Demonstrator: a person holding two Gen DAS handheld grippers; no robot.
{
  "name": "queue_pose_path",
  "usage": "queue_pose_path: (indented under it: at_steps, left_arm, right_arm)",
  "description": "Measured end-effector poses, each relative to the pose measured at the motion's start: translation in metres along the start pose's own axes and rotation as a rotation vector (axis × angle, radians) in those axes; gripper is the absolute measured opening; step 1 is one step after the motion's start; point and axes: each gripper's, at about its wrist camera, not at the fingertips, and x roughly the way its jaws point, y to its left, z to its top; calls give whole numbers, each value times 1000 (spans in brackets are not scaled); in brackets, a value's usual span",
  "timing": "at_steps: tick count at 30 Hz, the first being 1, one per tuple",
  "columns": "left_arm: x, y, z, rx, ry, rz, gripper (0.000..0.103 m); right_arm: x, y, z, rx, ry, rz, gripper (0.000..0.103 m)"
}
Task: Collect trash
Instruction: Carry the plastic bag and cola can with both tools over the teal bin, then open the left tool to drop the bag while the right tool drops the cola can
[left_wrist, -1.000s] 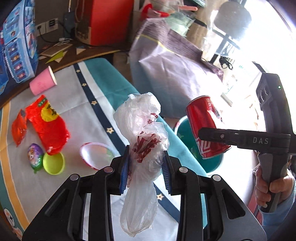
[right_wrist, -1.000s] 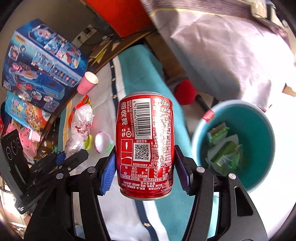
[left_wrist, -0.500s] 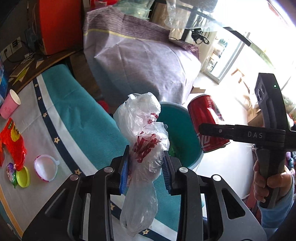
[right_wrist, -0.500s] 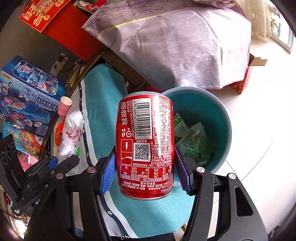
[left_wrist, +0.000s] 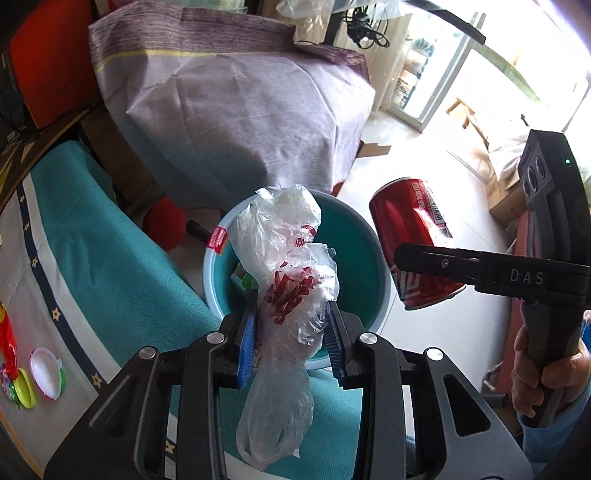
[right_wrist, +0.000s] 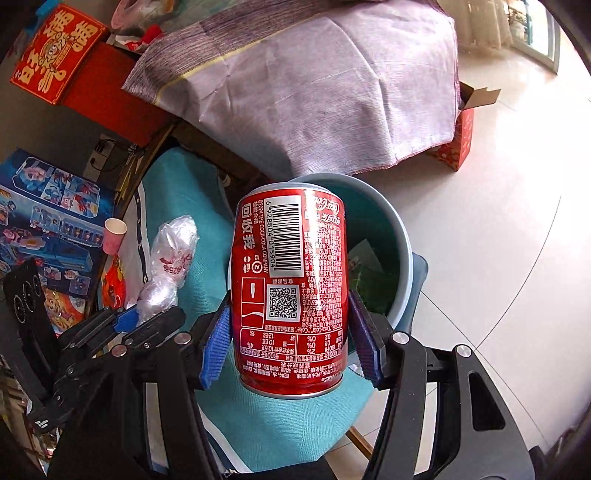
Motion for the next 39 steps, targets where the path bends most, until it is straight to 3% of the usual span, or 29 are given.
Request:
queue_pose_path:
  at_steps: [3, 16, 28, 31, 39]
  left_arm:
    - [12, -4, 3, 10, 26, -2, 36]
    - [16, 10, 5, -36, 26, 16, 89]
    - [12, 27, -1, -78, 27, 3, 94]
    - [9, 32, -3, -87, 20, -2, 95]
    - [10, 46, -11, -131, 23, -21, 96]
  right_arm:
    - [1, -3, 2, 10, 5, -2, 56]
    - [19, -1, 11, 11, 38, -13, 56]
    - [41, 14, 22, -18, 57, -64, 57]
    - [41, 16, 26, -22, 32, -97, 76]
    - [51, 15, 20, 0, 84, -108, 83]
